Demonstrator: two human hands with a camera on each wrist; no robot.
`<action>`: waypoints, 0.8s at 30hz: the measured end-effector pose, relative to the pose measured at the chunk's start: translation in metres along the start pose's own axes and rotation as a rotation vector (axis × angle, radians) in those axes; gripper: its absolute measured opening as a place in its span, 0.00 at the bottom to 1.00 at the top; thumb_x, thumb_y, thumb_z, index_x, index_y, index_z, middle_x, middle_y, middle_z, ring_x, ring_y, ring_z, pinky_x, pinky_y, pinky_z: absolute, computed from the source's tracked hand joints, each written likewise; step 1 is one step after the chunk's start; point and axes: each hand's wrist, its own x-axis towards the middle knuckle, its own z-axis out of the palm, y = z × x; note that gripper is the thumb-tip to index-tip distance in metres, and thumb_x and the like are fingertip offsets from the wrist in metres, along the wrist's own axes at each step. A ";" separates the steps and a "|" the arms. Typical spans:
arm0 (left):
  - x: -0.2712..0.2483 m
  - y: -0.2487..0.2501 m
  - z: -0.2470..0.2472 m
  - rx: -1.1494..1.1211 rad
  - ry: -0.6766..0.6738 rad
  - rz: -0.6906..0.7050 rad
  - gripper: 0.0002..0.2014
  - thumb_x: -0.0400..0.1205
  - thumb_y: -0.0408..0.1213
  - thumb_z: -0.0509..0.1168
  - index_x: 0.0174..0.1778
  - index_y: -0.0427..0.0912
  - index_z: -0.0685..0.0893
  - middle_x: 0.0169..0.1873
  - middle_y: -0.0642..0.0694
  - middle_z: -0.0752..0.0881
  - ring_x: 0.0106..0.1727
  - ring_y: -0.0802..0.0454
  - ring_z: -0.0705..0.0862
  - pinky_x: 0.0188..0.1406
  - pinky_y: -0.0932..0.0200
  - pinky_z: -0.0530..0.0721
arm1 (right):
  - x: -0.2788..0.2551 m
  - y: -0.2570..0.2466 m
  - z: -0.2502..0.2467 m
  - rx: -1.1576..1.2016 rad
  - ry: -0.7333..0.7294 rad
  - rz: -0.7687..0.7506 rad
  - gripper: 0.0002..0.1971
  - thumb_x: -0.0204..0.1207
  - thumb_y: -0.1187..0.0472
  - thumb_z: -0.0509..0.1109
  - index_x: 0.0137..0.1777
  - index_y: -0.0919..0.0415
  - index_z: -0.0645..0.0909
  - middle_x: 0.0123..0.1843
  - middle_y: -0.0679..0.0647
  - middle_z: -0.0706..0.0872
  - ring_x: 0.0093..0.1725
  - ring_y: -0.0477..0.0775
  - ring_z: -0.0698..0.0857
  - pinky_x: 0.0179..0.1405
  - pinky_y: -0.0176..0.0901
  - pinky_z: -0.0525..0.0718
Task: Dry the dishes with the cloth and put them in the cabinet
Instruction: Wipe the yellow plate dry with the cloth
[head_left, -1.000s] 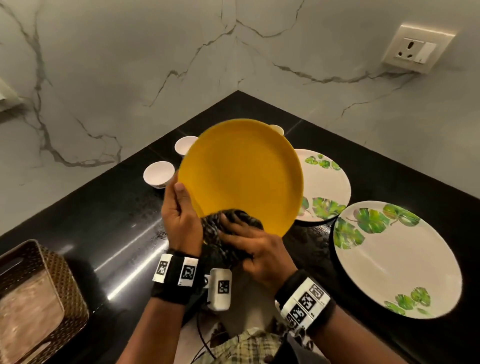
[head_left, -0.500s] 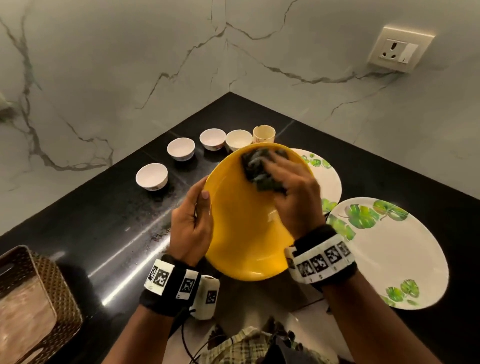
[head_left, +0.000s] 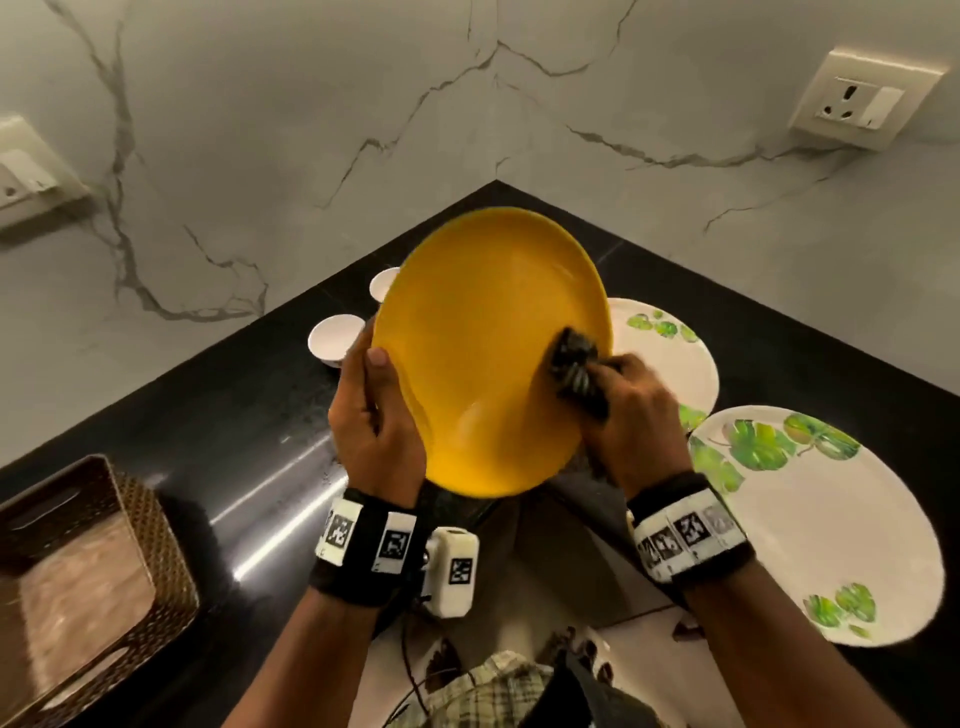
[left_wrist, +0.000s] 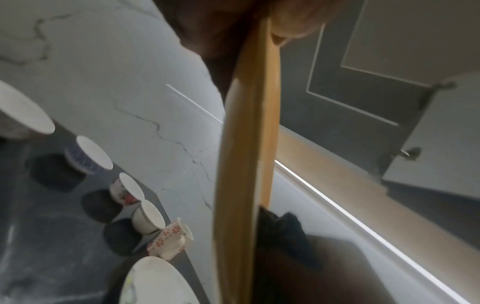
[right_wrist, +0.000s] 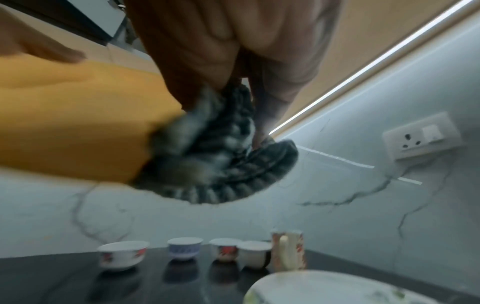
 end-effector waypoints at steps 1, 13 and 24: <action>0.003 -0.001 0.004 -0.009 0.057 -0.067 0.21 0.93 0.44 0.52 0.79 0.39 0.76 0.66 0.33 0.85 0.66 0.34 0.85 0.65 0.32 0.84 | -0.012 -0.004 0.007 0.019 -0.059 -0.044 0.18 0.73 0.63 0.81 0.63 0.63 0.88 0.54 0.63 0.85 0.51 0.66 0.86 0.52 0.53 0.87; -0.033 -0.008 0.030 -0.018 -0.219 -0.121 0.17 0.93 0.40 0.53 0.78 0.54 0.75 0.63 0.75 0.84 0.66 0.71 0.83 0.64 0.68 0.82 | 0.021 -0.048 0.002 0.209 0.047 -0.498 0.18 0.77 0.70 0.77 0.67 0.64 0.87 0.68 0.63 0.86 0.65 0.66 0.84 0.70 0.53 0.79; -0.006 0.001 0.026 -0.050 0.088 -0.072 0.17 0.93 0.39 0.51 0.74 0.41 0.77 0.59 0.60 0.88 0.59 0.61 0.86 0.56 0.65 0.85 | -0.024 -0.009 0.010 0.134 -0.098 0.079 0.18 0.71 0.62 0.80 0.59 0.63 0.82 0.57 0.61 0.82 0.49 0.66 0.86 0.48 0.52 0.86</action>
